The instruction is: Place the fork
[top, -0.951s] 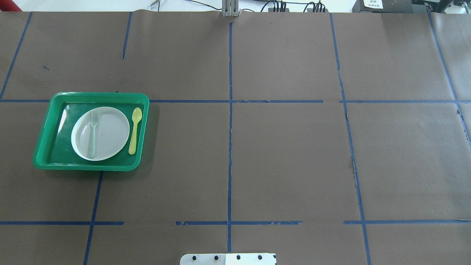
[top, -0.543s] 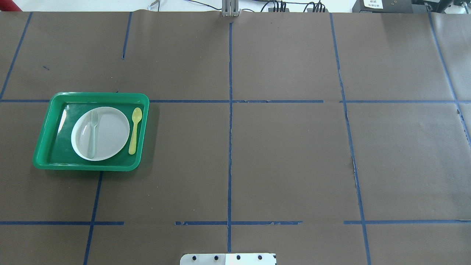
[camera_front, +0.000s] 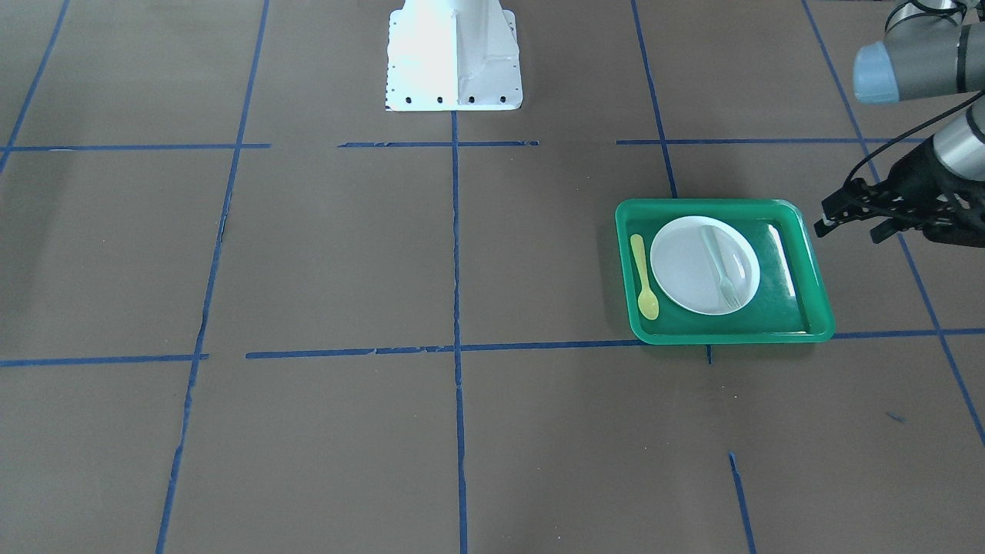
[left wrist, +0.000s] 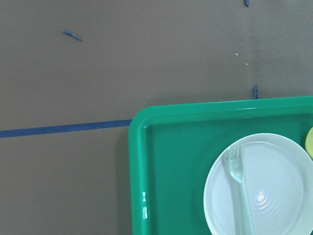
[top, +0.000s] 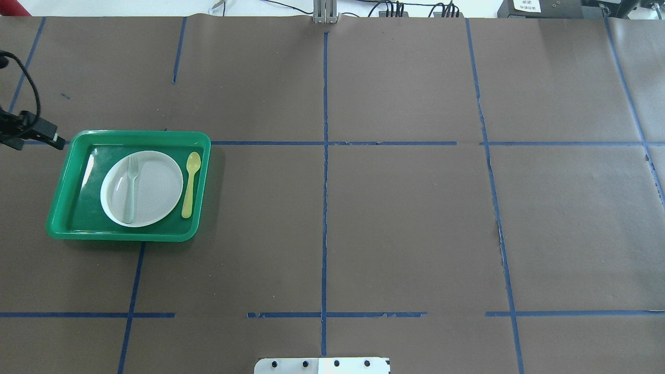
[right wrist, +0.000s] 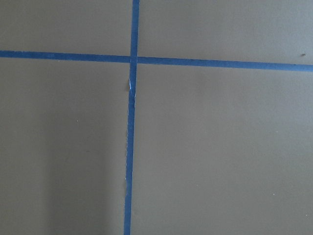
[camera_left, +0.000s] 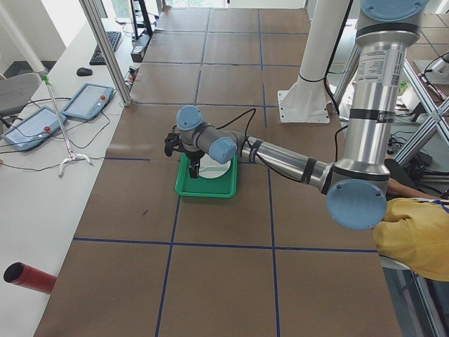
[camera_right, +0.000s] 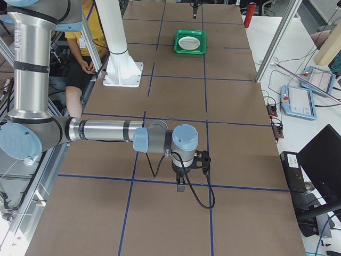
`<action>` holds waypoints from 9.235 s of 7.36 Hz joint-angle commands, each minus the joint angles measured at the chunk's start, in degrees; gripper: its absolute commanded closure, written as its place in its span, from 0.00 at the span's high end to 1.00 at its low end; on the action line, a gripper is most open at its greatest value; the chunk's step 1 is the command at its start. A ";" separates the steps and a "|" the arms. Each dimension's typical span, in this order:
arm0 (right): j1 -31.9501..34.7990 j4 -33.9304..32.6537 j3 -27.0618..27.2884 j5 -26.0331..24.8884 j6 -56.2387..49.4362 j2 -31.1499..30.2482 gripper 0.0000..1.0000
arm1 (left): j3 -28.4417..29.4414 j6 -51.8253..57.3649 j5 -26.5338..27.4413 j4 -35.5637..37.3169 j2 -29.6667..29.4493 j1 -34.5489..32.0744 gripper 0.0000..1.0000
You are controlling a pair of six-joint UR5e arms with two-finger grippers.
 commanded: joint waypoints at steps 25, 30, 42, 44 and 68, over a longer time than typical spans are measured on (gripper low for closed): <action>0.00 0.00 0.00 0.00 0.00 0.00 1.00 | 11.79 -9.93 8.91 -0.82 -8.95 14.64 0.23; 0.00 0.00 0.00 0.00 0.00 0.00 1.00 | 3.72 -9.85 8.20 0.76 -5.81 8.88 0.00; 0.00 0.00 0.00 0.00 0.00 0.00 1.00 | 15.84 -6.06 6.97 -6.09 -4.56 6.99 0.13; 0.00 0.00 0.00 0.00 0.09 0.00 1.00 | 15.31 -5.45 6.88 -6.09 -4.38 6.99 0.62; 0.00 0.00 0.00 0.00 0.09 0.00 1.00 | 10.12 53.00 0.82 22.65 7.31 -33.44 1.00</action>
